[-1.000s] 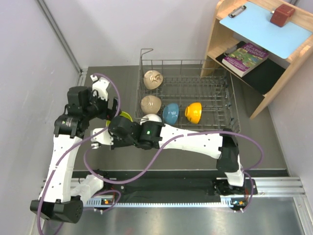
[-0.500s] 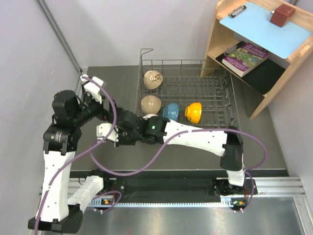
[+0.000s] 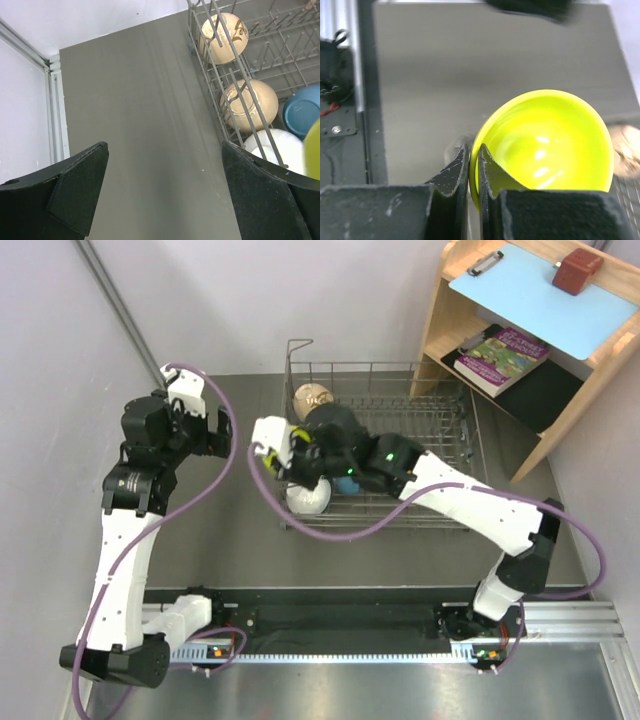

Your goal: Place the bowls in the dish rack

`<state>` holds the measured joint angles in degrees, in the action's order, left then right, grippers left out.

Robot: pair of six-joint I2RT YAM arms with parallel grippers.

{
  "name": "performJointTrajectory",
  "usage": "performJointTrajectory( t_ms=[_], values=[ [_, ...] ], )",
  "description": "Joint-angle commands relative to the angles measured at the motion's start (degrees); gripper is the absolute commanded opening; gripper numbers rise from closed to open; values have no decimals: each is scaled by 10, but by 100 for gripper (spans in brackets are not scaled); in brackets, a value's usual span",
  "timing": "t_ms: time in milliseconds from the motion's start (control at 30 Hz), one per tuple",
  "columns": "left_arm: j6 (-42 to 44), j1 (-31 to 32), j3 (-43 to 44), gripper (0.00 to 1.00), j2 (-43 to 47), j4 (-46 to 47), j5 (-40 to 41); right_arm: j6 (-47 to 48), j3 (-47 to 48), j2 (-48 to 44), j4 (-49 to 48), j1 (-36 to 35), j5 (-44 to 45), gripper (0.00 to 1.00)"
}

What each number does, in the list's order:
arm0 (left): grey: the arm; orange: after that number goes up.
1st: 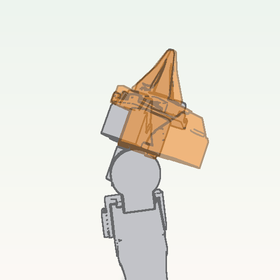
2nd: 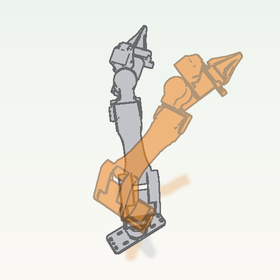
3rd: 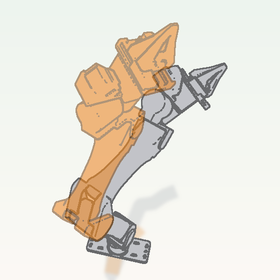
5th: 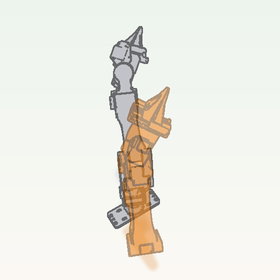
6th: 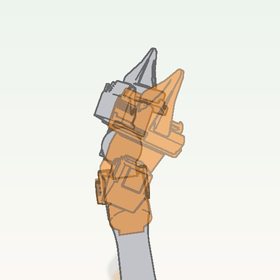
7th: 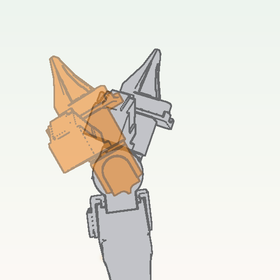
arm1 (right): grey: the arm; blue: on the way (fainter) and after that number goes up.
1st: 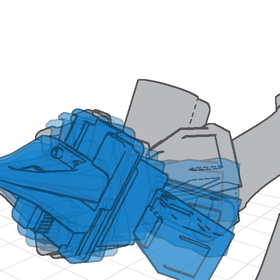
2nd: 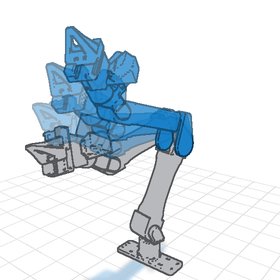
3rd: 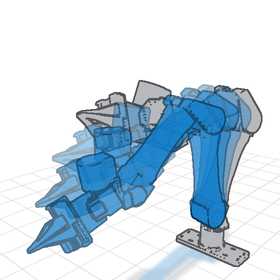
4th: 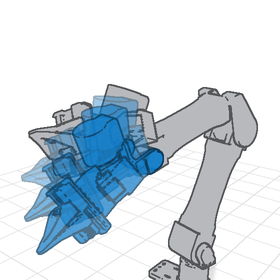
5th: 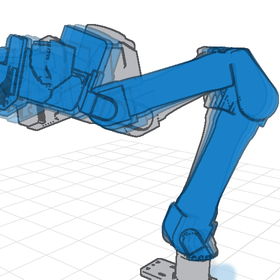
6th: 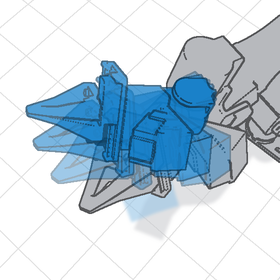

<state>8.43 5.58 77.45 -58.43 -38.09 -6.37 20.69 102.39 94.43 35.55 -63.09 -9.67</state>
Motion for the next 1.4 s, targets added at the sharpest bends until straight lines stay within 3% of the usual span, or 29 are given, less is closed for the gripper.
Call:
performJointTrajectory(
  t_ms=[0, 333, 533, 700, 800, 833, 1000, 1033, 1133, 1200, 1367],
  values=[
    [5, -2, 5, 99, -6, 29, -24, -34, -18, -55, -52, 52, -52, 0],
    [9, -2, -24, 99, -27, 31, -49, -86, -110, -141, -93, 187, -173, 0],
    [19, -2, -43, 99, -28, 30, -66, -212, -199, -185, -184, 330, -314, 0],
    [27, -1, -37, 99, -44, 18, -79, -405, -308, -217, -390, 494, -448, 0],
    [28, -1, -38, 99, -48, 16, -81, -578, -397, -233, -573, 578, -509, 0],
    [28, -1, -39, 99, -50, 17, -83, -668, -439, -236, -674, 595, -520, 0],
    [28, -1, -40, 99, -57, 16, -88, -910, -564, -226, -946, 681, -547, 0],
    [27, -1, -39, 99, -58, 16, -89, -984, -579, -213, -1041, 688, -548, 0],
    [26, -1, -39, 99, -60, 15, -94, -1064, -613, -189, -1149, 718, -541, 0],
    [25, -1, -40, 99, -61, 14, -96, -1072, -619, -183, -1151, 741, -541, 0],
    [31, -1, -40, 99, -60, 9, -91, -1167, -637, -123, -1280, 773, -553, 0]
  ],
)
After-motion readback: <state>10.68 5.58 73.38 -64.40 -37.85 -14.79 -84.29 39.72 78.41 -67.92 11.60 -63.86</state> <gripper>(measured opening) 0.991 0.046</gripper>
